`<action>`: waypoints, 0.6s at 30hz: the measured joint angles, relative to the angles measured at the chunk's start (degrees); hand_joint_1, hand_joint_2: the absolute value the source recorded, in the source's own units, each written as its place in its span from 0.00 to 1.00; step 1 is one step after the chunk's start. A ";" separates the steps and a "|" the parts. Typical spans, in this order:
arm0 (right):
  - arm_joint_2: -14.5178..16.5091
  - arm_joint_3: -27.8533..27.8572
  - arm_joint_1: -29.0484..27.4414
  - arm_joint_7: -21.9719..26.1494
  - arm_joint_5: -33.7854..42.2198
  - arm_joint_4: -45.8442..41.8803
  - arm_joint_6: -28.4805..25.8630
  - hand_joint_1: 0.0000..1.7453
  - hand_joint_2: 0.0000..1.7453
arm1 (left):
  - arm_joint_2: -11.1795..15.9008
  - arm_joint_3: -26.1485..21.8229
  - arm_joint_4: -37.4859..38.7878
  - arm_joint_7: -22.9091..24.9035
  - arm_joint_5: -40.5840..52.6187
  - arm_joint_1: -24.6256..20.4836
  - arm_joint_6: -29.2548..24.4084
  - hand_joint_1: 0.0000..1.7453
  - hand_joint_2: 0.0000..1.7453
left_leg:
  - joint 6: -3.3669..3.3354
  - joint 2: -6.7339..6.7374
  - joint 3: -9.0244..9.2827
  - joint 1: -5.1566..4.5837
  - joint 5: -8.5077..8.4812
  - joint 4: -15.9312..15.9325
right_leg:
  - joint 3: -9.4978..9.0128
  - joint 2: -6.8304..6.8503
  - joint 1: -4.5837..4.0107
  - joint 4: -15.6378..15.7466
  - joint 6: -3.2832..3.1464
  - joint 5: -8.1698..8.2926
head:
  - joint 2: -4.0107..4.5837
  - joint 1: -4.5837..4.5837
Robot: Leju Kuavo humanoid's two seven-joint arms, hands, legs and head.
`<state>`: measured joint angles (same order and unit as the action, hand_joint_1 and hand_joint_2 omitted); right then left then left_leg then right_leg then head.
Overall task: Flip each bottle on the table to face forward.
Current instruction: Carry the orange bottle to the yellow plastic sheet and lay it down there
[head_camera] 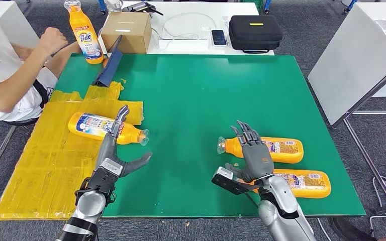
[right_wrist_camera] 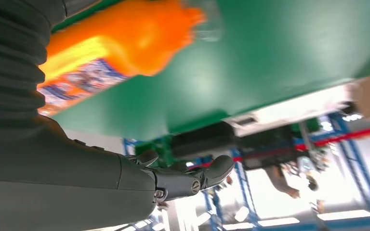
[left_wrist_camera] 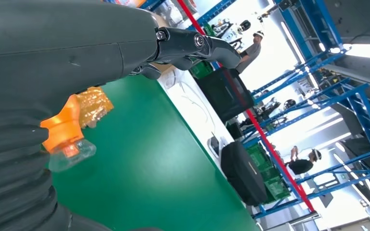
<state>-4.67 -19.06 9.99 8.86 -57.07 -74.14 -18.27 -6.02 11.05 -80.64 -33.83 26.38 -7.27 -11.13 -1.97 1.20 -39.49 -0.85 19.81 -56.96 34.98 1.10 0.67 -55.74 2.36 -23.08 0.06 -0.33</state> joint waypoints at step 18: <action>-7.56 9.26 -0.58 -4.02 -5.08 2.55 3.13 0.00 1.00 | -2.11 6.18 -4.71 -2.61 9.44 3.05 -15.13 0.00 1.00 | -0.05 -0.02 -0.03 -0.03 0.06 0.00 | 0.01 0.01 0.05 0.00 0.05 -0.03 | 0.01 -0.02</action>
<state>-12.23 -9.80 9.41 4.84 -62.15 -71.59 -15.15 -8.13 17.24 -85.35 -36.44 35.82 -4.22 -26.26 -2.02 1.18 -39.51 -0.88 19.86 -56.96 34.98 1.11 0.72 -55.73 2.40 -23.11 0.07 -0.36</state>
